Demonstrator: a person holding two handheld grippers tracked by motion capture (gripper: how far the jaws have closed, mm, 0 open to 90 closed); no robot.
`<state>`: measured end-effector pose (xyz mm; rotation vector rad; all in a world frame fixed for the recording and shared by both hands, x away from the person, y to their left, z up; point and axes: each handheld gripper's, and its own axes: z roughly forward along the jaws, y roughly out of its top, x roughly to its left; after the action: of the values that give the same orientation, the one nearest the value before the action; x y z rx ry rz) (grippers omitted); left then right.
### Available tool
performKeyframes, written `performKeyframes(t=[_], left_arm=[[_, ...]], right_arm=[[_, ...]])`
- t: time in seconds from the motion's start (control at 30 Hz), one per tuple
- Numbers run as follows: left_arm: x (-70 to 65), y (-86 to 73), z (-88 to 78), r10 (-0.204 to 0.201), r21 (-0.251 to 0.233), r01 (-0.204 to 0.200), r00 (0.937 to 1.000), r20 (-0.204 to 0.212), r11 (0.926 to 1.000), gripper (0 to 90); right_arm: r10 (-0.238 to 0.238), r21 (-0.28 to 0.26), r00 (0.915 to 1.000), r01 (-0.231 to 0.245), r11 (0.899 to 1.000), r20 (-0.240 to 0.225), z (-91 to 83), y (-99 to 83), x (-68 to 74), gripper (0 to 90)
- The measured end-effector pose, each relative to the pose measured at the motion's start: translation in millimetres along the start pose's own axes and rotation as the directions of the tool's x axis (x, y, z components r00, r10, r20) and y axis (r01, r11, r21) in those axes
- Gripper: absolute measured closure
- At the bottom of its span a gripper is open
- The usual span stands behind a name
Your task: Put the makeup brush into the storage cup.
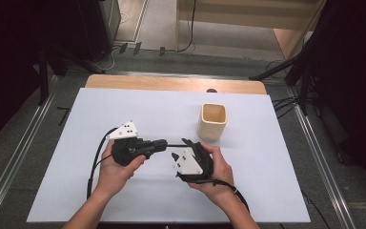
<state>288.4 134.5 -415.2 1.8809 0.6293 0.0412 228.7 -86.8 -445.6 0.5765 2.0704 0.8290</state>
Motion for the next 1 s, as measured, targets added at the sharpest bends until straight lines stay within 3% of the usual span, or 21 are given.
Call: performKeyframes(t=[0.03,0.1,0.13,0.2,0.23,0.3,0.43,0.53,0.63,0.73,0.87,0.93,1.0], left_arm=[[0.6,-0.4,-1.3,-0.004,-0.011,0.004,1.0,-0.005,0.9999,86.2],[1.4,-0.9,-4.2,-0.006,-0.033,0.005,0.9999,-0.015,0.9994,86.2],[1.8,-1.0,-5.7,-0.003,-0.046,0.002,0.9998,-0.02,0.999,86.2],[1.7,-1.3,-8.2,-0.004,-0.074,0.002,0.9995,-0.032,0.9973,86.2],[1.6,-1.4,-9.5,-0.001,-0.083,-0.002,0.9994,-0.035,0.9966,86.2],[0.6,-1.5,-11.1,0.004,-0.102,-0.009,0.999,-0.045,0.9947,86.3],[-0.8,-1.5,-14.2,0.017,-0.139,-0.025,0.9981,-0.059,0.99,86.2],[-1.7,-2.0,-15.7,0.023,-0.165,-0.033,0.9976,-0.066,0.9857,86.3],[-2.3,-2.7,-16.3,0.031,-0.187,-0.044,0.9968,-0.073,0.9813,86.3],[-3.4,-3.7,-16.9,0.03,-0.207,-0.045,0.9966,-0.077,0.9772,86.3],[-4.6,-5.0,-16.9,0.032,-0.223,-0.048,0.9966,-0.076,0.9737,86.2],[-5.1,-5.9,-16.1,0.032,-0.229,-0.047,0.9971,-0.069,0.9723,86.3],[-5.0,-6.9,-16.0,0.037,-0.235,-0.051,0.9973,-0.063,0.9707,86.3]], right_arm=[[0.051,-0.017,0.9986,-0.051,0.999,-0.011,-1.8,-0.6,-1.8,36.2],[0.156,-0.036,0.9871,-0.157,0.987,-0.037,-5.4,-0.8,-5.4,21.9],[0.207,-0.045,0.9769,-0.21,0.977,-0.052,-6.7,-0.4,-7.3,14.3],[0.294,-0.06,0.9523,-0.299,0.952,-0.083,-9.7,-0.2,-11.0,7.9],[0.338,-0.069,0.9351,-0.346,0.936,-0.108,-10.8,-0.3,-13.0,3.4],[0.429,-0.065,0.8885,-0.444,0.894,-0.163,-11.8,-0.5,-16.8,0.0],[0.545,-0.07,0.8145,-0.567,0.821,-0.198,-13.4,-4.3,-21.0,0.0],[0.609,-0.067,0.765,-0.633,0.772,-0.209,-15.3,-6.8,-21.0,0.0],[0.653,-0.071,0.7242,-0.68,0.73,-0.221,-18.0,-6.6,-19.5,0.0],[0.699,-0.076,0.6746,-0.73,0.679,-0.237,-19.8,-5.0,-18.5,0.0],[0.772,-0.083,0.5815,-0.809,0.582,-0.256,-21.7,-3.2,-19.2,0.0],[0.801,-0.093,0.5451,-0.836,0.54,-0.247,-22.7,-2.7,-20.4,0.1],[0.832,-0.097,0.4988,-0.866,0.491,-0.241,-22.2,-3.5,-23.2,1.1]])
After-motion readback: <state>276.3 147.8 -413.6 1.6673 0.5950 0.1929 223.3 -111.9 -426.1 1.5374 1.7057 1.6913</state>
